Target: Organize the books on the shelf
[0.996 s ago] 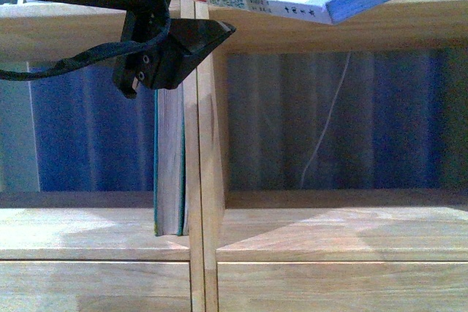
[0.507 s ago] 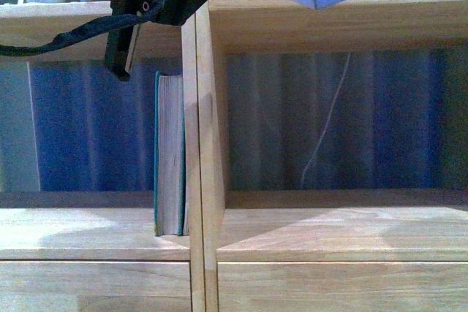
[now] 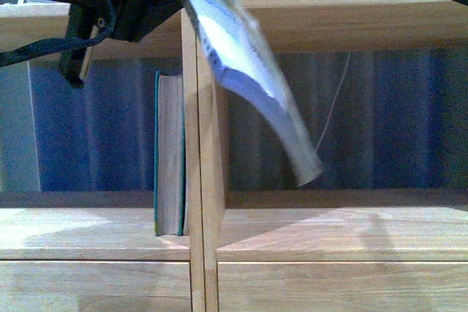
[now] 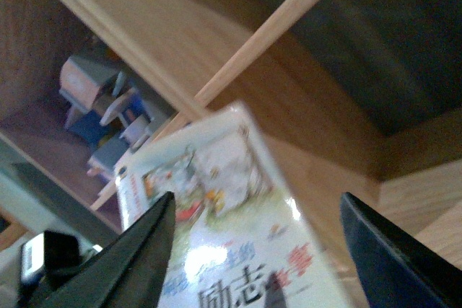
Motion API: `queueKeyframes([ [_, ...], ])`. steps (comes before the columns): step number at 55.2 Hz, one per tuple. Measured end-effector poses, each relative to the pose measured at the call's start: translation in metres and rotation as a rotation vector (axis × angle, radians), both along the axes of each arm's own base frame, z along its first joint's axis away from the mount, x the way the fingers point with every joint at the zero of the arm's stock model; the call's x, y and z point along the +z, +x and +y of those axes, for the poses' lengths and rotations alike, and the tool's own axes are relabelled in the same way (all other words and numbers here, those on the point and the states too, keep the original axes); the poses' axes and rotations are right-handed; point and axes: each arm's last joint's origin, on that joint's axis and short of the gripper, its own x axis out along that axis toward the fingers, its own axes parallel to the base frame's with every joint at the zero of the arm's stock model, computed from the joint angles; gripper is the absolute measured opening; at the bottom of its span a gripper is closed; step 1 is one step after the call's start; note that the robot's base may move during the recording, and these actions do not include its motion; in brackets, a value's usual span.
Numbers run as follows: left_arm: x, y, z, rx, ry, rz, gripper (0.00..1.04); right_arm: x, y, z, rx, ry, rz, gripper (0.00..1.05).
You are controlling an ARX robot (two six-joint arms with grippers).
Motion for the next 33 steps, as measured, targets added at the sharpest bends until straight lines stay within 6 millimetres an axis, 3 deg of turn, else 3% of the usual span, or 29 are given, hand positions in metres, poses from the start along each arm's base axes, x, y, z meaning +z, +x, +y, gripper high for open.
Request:
queueKeyframes([
  [7, 0.005, -0.003, 0.014, 0.05, 0.051, -0.022, 0.07, -0.003, 0.01, -0.015, -0.179, -0.121, -0.029, 0.99],
  [17, 0.014, -0.014, 0.038, 0.147, 0.166, -0.05, 0.07, -0.019, 0.016, -0.033, -0.31, -0.255, -0.06, 0.98],
  [33, 0.016, -0.039, 0.066, 0.308, 0.463, -0.109, 0.07, -0.05, 0.017, -0.051, -0.421, -0.306, -0.075, 0.98],
])
